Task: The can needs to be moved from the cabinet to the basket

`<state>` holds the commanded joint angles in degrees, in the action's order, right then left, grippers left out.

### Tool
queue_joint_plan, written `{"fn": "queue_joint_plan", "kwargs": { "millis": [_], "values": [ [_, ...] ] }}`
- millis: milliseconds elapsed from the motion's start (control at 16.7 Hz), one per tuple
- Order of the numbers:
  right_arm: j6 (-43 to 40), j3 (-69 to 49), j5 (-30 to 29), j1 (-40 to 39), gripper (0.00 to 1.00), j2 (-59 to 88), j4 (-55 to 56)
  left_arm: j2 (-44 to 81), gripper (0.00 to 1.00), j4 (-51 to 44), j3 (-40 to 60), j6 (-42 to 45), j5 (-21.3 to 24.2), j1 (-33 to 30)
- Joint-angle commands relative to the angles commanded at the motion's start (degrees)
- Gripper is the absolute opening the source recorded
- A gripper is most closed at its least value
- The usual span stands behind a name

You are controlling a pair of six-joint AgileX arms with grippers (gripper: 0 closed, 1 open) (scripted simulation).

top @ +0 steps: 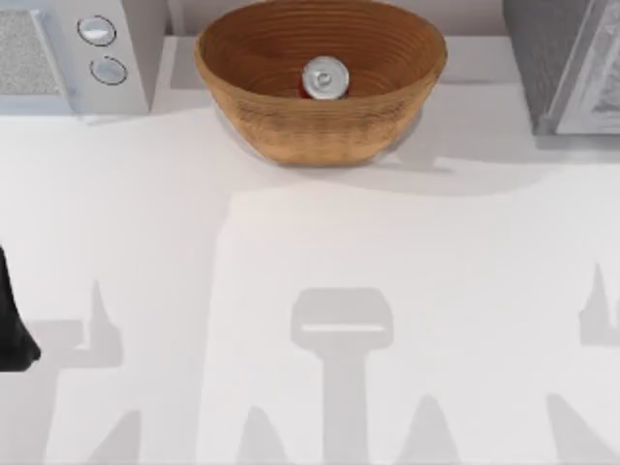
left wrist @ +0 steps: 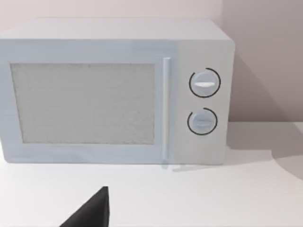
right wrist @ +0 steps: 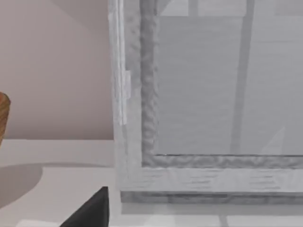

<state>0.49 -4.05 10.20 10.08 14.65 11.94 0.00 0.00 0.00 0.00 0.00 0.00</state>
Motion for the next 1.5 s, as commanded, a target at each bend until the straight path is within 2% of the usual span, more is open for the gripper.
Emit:
{"fn": "queue_joint_plan", "kwargs": {
  "millis": [1260, 1500],
  "values": [
    [1.2, -14.5, 41.7, 42.5, 1.0, 65.5, 50.3, 0.0, 1.0, 0.0, 0.0, 0.0, 0.0, 0.0],
    [1.3, -16.8, 47.0, 47.9, 1.0, 73.1, 56.4, 0.0, 1.0, 0.0, 0.0, 0.0, 0.0, 0.0]
  ]
}}
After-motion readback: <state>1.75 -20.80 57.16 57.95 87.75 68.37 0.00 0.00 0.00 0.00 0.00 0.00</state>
